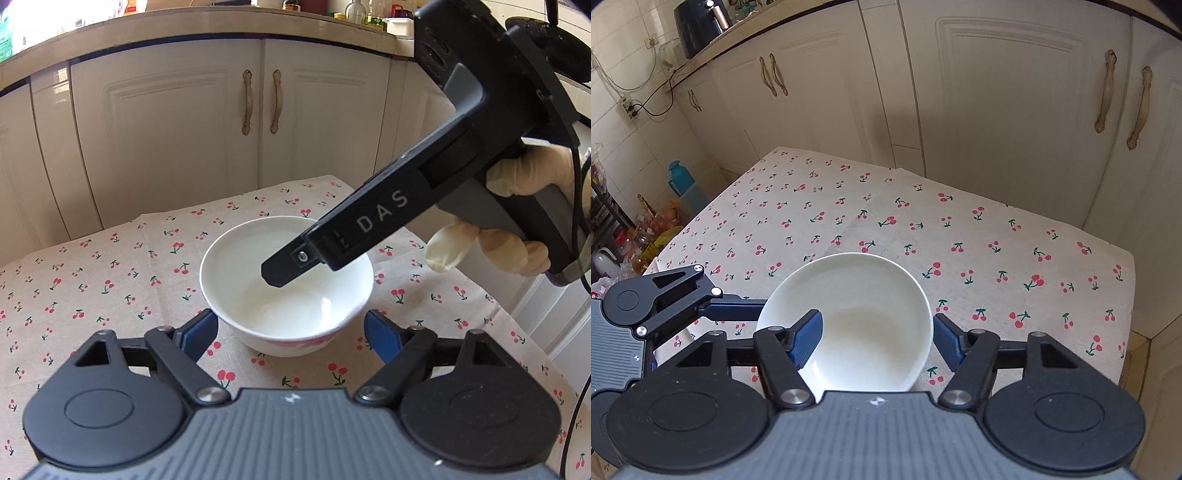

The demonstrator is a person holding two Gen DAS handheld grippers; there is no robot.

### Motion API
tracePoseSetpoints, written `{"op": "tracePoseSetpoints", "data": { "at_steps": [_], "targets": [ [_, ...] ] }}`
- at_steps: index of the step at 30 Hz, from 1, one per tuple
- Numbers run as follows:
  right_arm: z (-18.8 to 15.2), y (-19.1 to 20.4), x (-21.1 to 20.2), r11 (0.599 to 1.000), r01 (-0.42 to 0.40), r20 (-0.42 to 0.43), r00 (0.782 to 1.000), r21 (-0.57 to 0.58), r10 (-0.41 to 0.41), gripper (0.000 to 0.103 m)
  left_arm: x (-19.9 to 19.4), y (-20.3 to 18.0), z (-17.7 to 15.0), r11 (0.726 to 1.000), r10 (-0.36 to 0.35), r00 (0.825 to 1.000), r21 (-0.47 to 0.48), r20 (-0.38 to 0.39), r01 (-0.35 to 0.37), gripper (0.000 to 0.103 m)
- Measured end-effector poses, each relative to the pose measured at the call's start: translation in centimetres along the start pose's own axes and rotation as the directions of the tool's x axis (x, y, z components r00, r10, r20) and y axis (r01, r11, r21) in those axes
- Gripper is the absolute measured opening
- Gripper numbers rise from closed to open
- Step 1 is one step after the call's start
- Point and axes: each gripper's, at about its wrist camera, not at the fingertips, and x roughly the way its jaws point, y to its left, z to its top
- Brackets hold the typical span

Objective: Organize plates and bowls
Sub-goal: 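Grip the rim of the floral bowl with the right tool, then lift the bowl with the right tool and carry it over the bowl stack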

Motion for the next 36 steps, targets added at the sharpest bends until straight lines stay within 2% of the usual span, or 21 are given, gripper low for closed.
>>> {"op": "tracePoseSetpoints", "data": {
  "at_steps": [5, 19, 36],
  "targets": [
    [0.7, -0.2, 0.2, 1.0, -0.014, -0.022, 1.0, 0.022, 0.014, 0.066, 0.3, 0.0, 0.1, 1.0, 0.008, 1.0, -0.002, 0.001, -0.008, 0.085],
    [1.7, 0.2, 1.3, 1.0, 0.012, -0.092, 0.996, 0.008, -0.012, 0.066, 0.5, 0.2, 0.0, 1.0, 0.003, 1.0, -0.013, 0.011, -0.003, 0.086],
    [1.3, 0.7, 1.1, 0.999, 0.042, -0.117, 0.992, 0.027, -0.038, 0.066, 0.1, 0.0, 0.1, 1.0, -0.015, 1.0, 0.005, 0.002, 0.015, 0.086]
  ]
}}
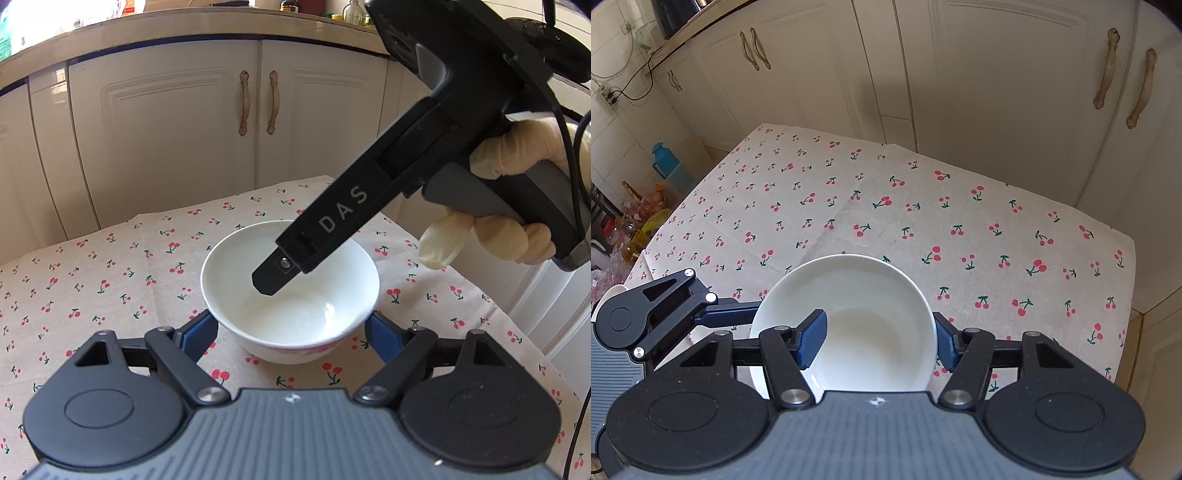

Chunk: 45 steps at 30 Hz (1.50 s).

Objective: Organize plates and bowls
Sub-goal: 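Lift the bowl with the right tool and carry it over the bowl stack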

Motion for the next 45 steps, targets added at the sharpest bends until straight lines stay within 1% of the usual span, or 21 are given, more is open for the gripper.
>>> {"op": "tracePoseSetpoints", "data": {
  "at_steps": [5, 10, 18, 31, 45],
  "targets": [
    [-0.6, 0.6, -0.5, 1.0, 0.015, -0.003, 1.0, 0.002, -0.015, 0.066, -1.0, -0.2, -0.1, 1.0, -0.017, 1.0, 0.0, 0.003, 0.017, 0.086],
    [-1.2, 1.4, -1.9, 1.0, -0.004, 0.01, 1.0, 0.018, 0.004, 0.066, -2.5, -0.7, -0.4, 1.0, -0.021, 1.0, 0.009, 0.002, 0.021, 0.086],
    [-2.8, 4.0, -4.5, 1.0, -0.004, 0.029, 1.0, 0.01, 0.003, 0.066, -5.6, -1.4, -1.5, 0.999, -0.041, 0.999, -0.001, 0.006, 0.041, 0.086],
    [-6.5, 7.7, -8.7, 0.999, -0.027, 0.069, 0.997, 0.037, 0.024, 0.066, -10.9, -3.3, -3.2, 0.997, -0.072, 0.997, 0.024, 0.02, 0.072, 0.086],
    [-9.9, 12.2, -12.5, 1.0, -0.003, 0.101, 0.995, 0.004, 0.002, 0.066, -15.9, -4.8, -4.7, 0.994, -0.097, 0.994, 0.047, 0.045, 0.095, 0.086]
  ]
}}
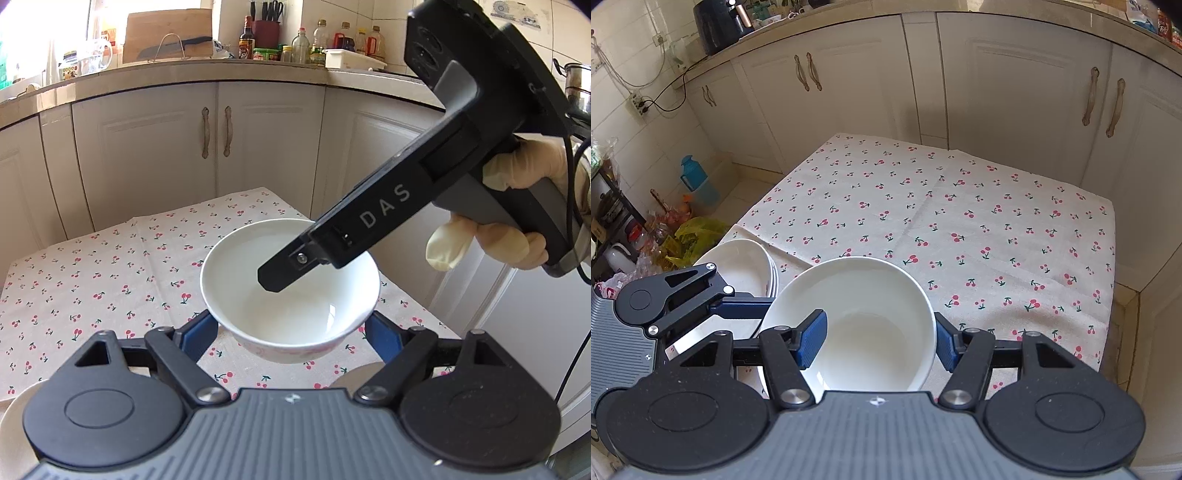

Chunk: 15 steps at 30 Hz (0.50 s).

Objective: Organize plates and bowls
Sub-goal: 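Lift the bowl with the right tool and carry it over the bowl stack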

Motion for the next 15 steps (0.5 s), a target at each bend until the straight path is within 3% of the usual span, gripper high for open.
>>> {"op": "tracePoseSetpoints", "data": {
  "at_steps": [15],
  "targets": [
    [-4.2, 3.1, -2.3, 1.0, 0.026, 0.008, 1.0, 0.001, -0.026, 0.066, -3.2, -2.1, -2.0, 0.999, -0.038, 0.999, 0.023, 0.008, 0.038, 0.086]
  ]
}}
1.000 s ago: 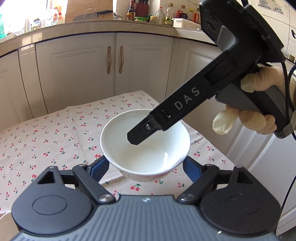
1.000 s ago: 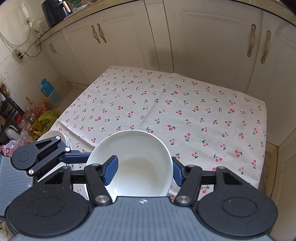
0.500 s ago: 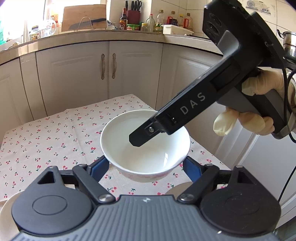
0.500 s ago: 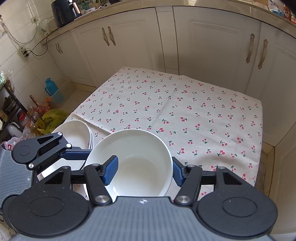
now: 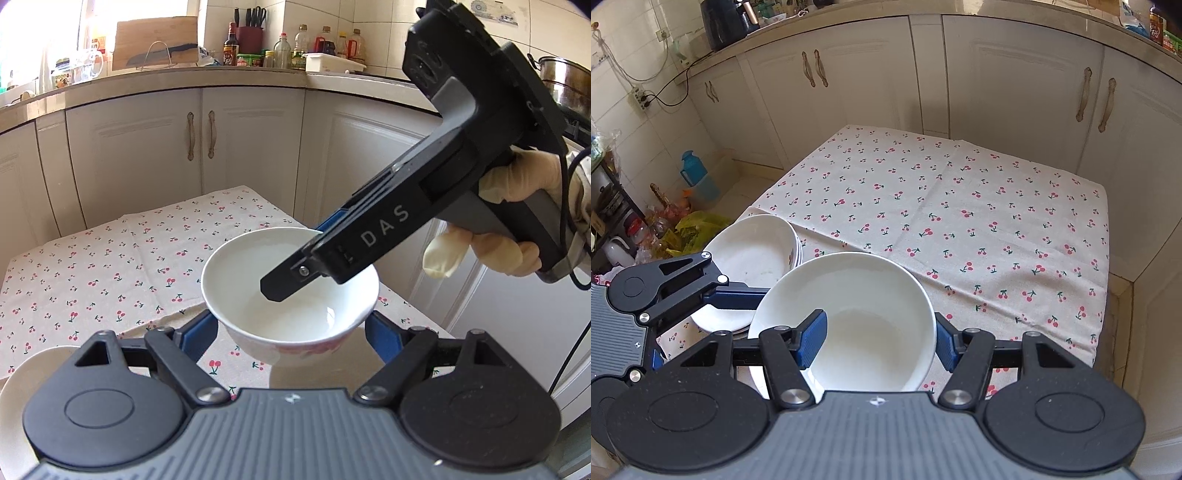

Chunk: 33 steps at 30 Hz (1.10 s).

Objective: Organize plates and bowls
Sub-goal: 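Lift the bowl with the right tool and carry it over the bowl stack, then lower the bowl onto the bowl stack and open the right tool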

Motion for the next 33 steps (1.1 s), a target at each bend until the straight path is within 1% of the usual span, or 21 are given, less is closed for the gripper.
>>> {"op": "tracePoseSetpoints", "data": {
  "at_steps": [10, 23, 30, 33],
  "targets": [
    [-2.8, 1.1, -0.8, 1.0, 0.021, -0.011, 1.0, 0.02, -0.021, 0.066, -0.7, -1.5, -1.6, 0.999, -0.034, 0.999, 0.011, -0.011, 0.034, 0.086],
    [-6.1, 2.0, -0.6, 0.999, 0.028, -0.034, 0.999, 0.037, -0.027, 0.066, -0.4, -2.2, -3.4, 0.997, -0.072, 0.996, 0.0, -0.048, 0.072, 0.086],
    [-6.5, 1.8, -0.6, 0.998, 0.016, -0.013, 1.0, 0.055, -0.015, 0.067, -0.4, -2.3, -4.2, 0.997, -0.071, 0.996, -0.002, -0.05, 0.071, 0.086],
    [-6.5, 1.9, -0.4, 0.999, 0.027, -0.013, 1.0, 0.044, -0.027, 0.067, -0.2, -2.3, -4.3, 0.997, -0.071, 0.996, -0.001, -0.055, 0.071, 0.086]
  ]
}}
